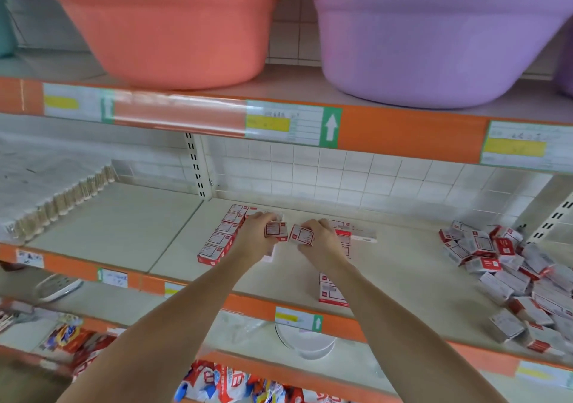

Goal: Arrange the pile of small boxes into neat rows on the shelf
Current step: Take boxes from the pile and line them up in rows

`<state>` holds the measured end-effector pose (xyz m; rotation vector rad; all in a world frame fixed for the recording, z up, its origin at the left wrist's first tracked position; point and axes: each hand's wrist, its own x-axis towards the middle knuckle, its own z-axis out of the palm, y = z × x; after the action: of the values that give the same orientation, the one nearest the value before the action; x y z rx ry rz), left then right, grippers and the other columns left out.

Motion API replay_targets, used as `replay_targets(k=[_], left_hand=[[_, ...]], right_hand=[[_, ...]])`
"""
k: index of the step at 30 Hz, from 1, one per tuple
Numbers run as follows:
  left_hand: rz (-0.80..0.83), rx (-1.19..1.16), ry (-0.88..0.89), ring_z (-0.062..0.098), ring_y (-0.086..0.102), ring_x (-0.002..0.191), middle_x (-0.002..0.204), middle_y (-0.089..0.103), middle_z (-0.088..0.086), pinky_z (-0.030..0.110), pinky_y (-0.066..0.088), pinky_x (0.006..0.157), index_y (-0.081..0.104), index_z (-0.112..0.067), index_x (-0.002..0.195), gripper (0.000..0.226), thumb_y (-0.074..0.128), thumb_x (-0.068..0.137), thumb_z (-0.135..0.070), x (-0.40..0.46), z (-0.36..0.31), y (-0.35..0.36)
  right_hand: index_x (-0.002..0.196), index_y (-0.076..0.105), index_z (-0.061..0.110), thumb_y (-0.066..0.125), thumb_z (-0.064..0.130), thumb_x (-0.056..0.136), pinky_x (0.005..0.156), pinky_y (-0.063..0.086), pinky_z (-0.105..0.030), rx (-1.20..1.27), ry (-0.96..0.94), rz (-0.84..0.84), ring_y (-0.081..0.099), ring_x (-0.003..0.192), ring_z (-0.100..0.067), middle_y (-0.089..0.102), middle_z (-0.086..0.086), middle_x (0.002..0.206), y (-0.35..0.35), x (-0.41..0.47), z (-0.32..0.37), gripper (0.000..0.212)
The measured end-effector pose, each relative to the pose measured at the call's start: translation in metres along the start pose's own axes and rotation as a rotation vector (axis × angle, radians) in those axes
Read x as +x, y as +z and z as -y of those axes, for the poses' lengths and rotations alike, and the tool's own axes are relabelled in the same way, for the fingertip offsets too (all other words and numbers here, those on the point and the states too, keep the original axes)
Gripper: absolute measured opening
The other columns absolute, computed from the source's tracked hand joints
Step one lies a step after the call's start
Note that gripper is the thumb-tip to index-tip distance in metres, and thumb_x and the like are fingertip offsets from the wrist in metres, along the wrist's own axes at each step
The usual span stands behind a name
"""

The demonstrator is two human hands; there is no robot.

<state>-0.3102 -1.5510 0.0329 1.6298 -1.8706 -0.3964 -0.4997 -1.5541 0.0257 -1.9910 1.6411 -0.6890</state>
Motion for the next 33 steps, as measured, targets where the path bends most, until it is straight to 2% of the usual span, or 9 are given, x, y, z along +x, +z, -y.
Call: replay_targets(k=[5, 8, 11, 15, 17, 22, 29, 33], left_hand=[[0.003, 0.027, -0.012, 0.023, 0.057, 0.100, 0.106, 0.063, 0.006, 0.032, 0.046, 0.084, 0.068, -0.012, 0.112, 0.032, 0.072, 0.081, -0.007, 0.007, 0.030, -0.013], [0.013, 0.019, -0.038, 0.015, 0.056, 0.093, 0.105, 0.063, 0.001, 0.025, 0.044, 0.079, 0.069, -0.015, 0.110, 0.030, 0.069, 0.081, -0.007, 0.011, 0.046, -0.019], [0.026, -0.044, -0.074, 0.014, 0.061, 0.088, 0.103, 0.065, -0.003, 0.031, 0.053, 0.083, 0.070, -0.020, 0.106, 0.030, 0.073, 0.078, -0.013, 0.018, 0.060, -0.021], [0.032, 0.012, -0.062, 0.010, 0.052, 0.092, 0.107, 0.062, -0.003, 0.021, 0.038, 0.081, 0.068, -0.019, 0.114, 0.032, 0.072, 0.083, -0.011, 0.026, 0.070, -0.020], [0.027, 0.033, -0.050, 0.014, 0.055, 0.093, 0.104, 0.062, -0.002, 0.023, 0.040, 0.080, 0.067, -0.018, 0.111, 0.030, 0.071, 0.083, -0.008, 0.030, 0.074, -0.020], [0.071, 0.154, -0.017, 0.026, 0.058, 0.105, 0.110, 0.064, 0.005, 0.039, 0.049, 0.092, 0.066, -0.015, 0.113, 0.029, 0.069, 0.085, -0.010, 0.042, 0.082, -0.021], [0.124, 0.239, 0.032, 0.026, 0.055, 0.111, 0.116, 0.063, 0.002, 0.037, 0.043, 0.094, 0.060, -0.018, 0.117, 0.032, 0.064, 0.086, -0.012, 0.055, 0.085, -0.016], [0.153, 0.321, 0.039, 0.025, 0.046, 0.120, 0.123, 0.056, 0.000, 0.037, 0.038, 0.098, 0.057, -0.021, 0.124, 0.037, 0.065, 0.088, -0.017, 0.059, 0.088, -0.012]], right_hand=[[0.132, 0.052, 0.023, 0.067, 0.019, 0.085, 0.100, 0.045, -0.037, -0.044, 0.007, -0.012, 0.044, 0.121, -0.019, 0.046, 0.003, 0.128, 0.020, 0.011, 0.022, 0.049], [0.129, 0.054, 0.023, 0.068, 0.019, 0.083, 0.094, 0.047, -0.034, -0.045, 0.044, -0.033, 0.047, 0.117, -0.020, 0.048, 0.003, 0.123, 0.029, 0.018, 0.033, 0.048], [0.128, 0.055, 0.021, 0.068, 0.017, 0.083, 0.093, 0.048, -0.034, -0.061, 0.064, -0.039, 0.048, 0.115, -0.020, 0.049, 0.002, 0.122, 0.036, 0.023, 0.040, 0.047], [0.128, 0.055, 0.023, 0.067, 0.016, 0.084, 0.088, 0.047, -0.029, -0.056, 0.095, -0.051, 0.048, 0.115, -0.018, 0.048, 0.004, 0.123, 0.040, 0.028, 0.046, 0.047], [0.128, 0.054, 0.024, 0.068, 0.016, 0.084, 0.089, 0.047, -0.029, -0.054, 0.104, -0.055, 0.047, 0.115, -0.017, 0.047, 0.005, 0.122, 0.042, 0.030, 0.049, 0.047], [0.129, 0.054, 0.024, 0.068, 0.016, 0.084, 0.093, 0.048, -0.032, -0.058, 0.119, -0.063, 0.047, 0.116, -0.017, 0.046, 0.006, 0.122, 0.045, 0.034, 0.052, 0.048], [0.129, 0.054, 0.023, 0.069, 0.017, 0.084, 0.095, 0.048, -0.033, -0.072, 0.110, -0.080, 0.046, 0.120, -0.017, 0.047, 0.004, 0.128, 0.045, 0.034, 0.055, 0.048], [0.130, 0.054, 0.022, 0.070, 0.017, 0.084, 0.097, 0.047, -0.034, -0.078, 0.114, -0.074, 0.046, 0.120, -0.017, 0.047, 0.004, 0.127, 0.046, 0.035, 0.056, 0.049]])
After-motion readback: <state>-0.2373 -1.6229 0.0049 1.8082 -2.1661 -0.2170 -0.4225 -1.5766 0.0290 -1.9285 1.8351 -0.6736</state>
